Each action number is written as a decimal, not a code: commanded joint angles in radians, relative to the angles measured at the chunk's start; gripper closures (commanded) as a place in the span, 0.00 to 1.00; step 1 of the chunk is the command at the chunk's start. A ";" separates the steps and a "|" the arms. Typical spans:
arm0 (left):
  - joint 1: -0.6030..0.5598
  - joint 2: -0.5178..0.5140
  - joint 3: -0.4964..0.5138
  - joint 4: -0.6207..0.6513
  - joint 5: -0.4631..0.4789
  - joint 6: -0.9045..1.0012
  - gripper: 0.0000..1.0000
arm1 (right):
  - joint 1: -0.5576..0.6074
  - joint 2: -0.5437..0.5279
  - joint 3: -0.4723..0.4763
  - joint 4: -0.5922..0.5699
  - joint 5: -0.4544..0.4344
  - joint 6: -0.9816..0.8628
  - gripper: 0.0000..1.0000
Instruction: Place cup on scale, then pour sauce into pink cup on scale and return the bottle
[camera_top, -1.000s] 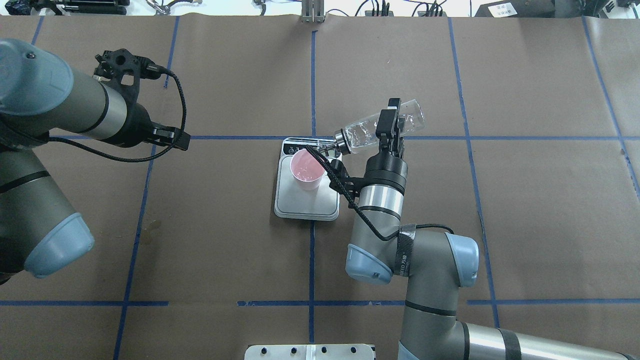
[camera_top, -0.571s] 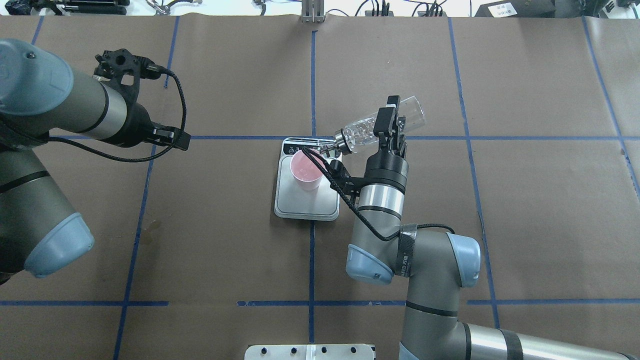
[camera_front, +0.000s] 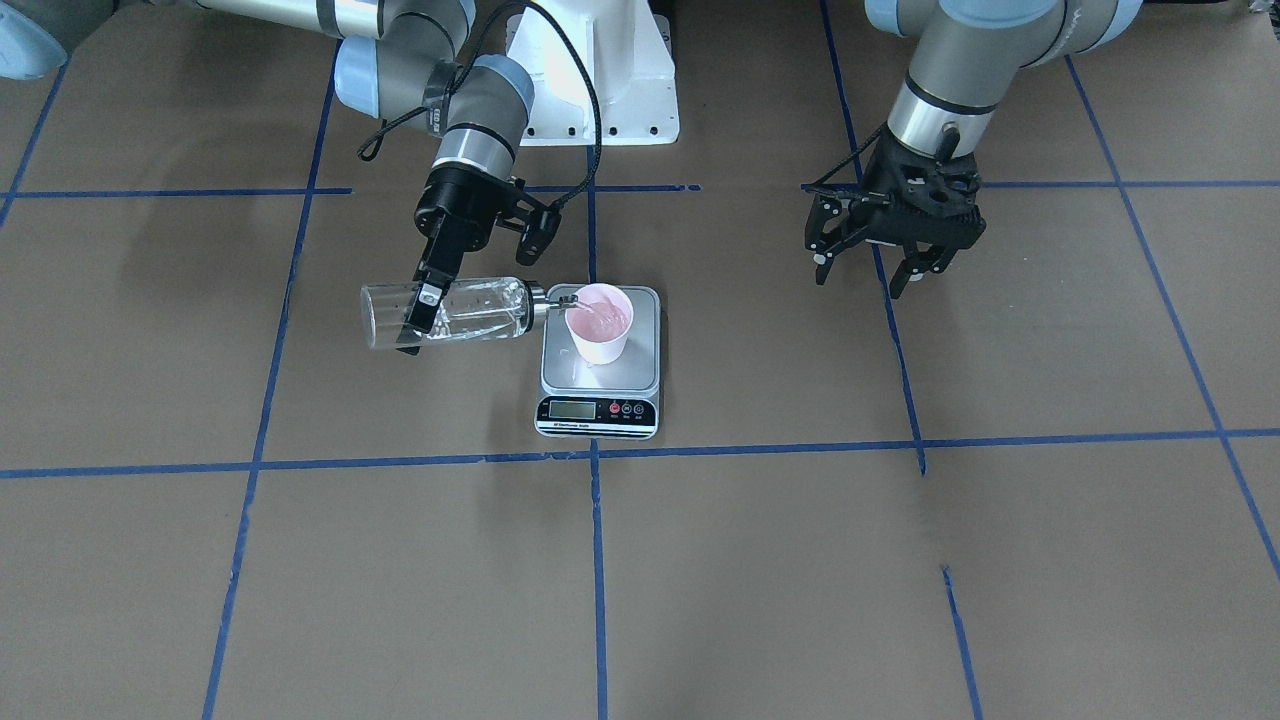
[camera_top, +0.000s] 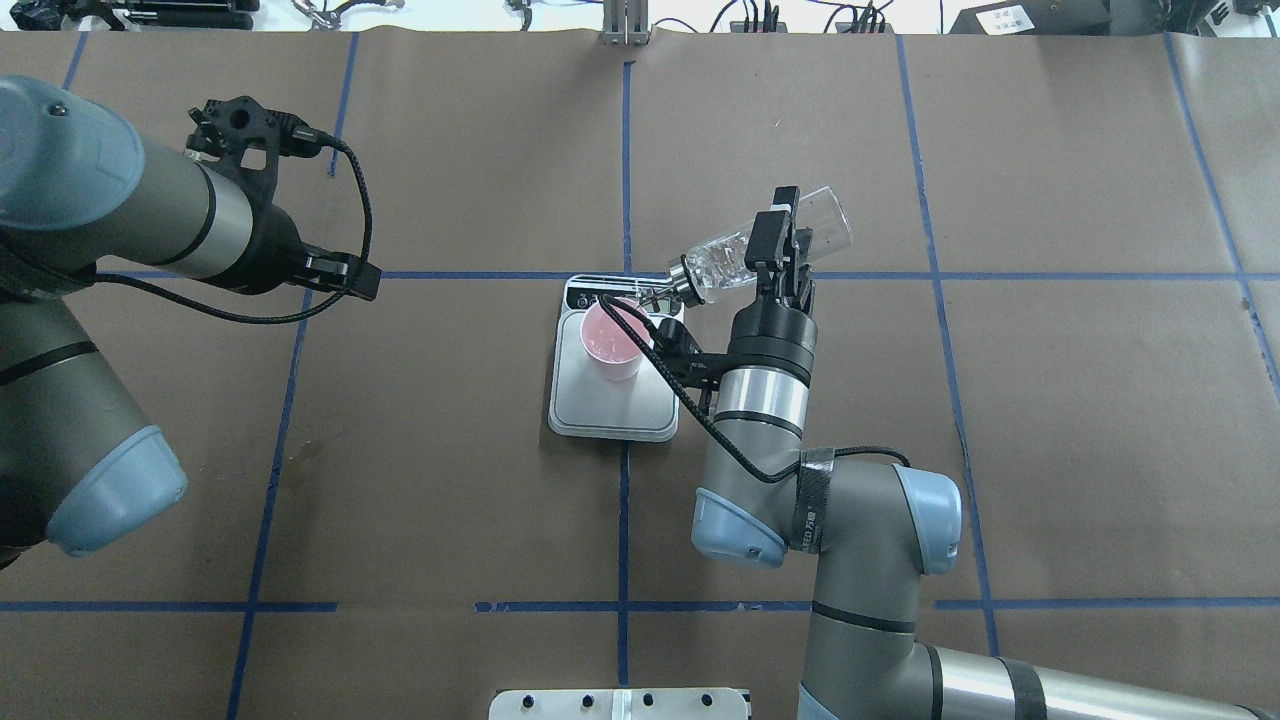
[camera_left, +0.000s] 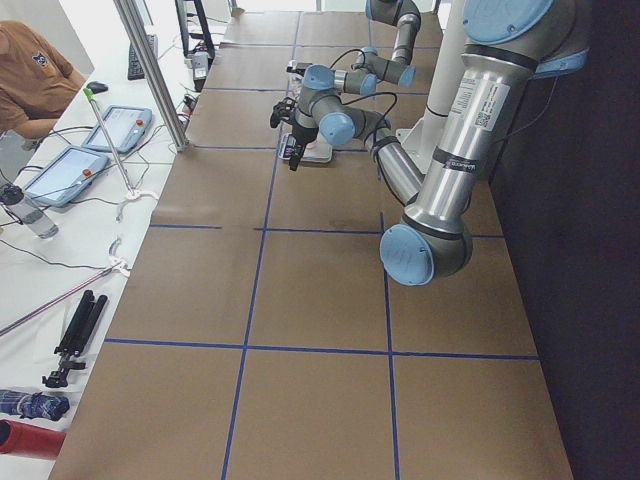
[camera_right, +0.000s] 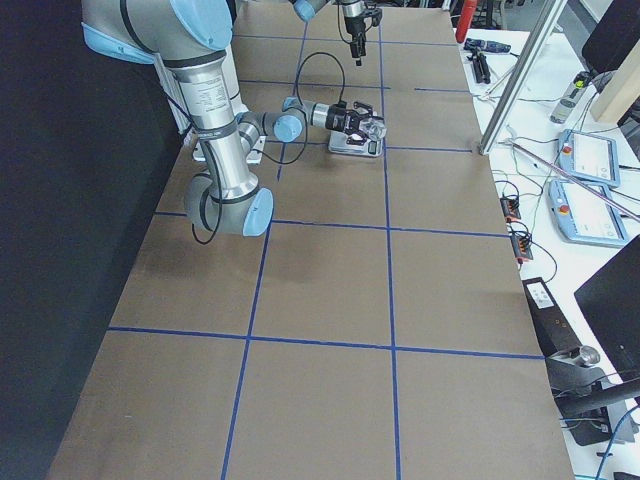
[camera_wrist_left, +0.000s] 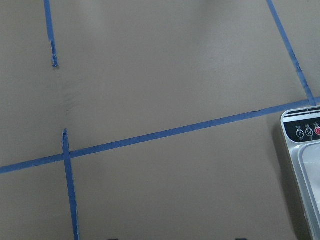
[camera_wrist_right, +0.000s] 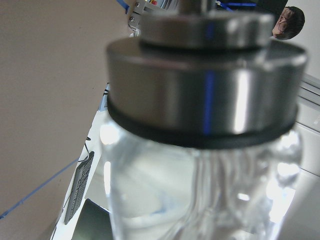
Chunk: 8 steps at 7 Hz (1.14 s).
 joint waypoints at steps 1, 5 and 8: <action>0.000 0.000 -0.001 0.000 0.000 0.000 0.17 | -0.001 0.000 0.014 0.000 -0.011 -0.022 1.00; 0.000 0.000 0.002 0.000 0.000 0.000 0.17 | 0.002 -0.021 0.040 0.005 -0.017 -0.062 1.00; 0.002 0.000 0.001 0.000 0.000 -0.002 0.17 | -0.001 -0.027 0.064 0.011 -0.008 -0.043 1.00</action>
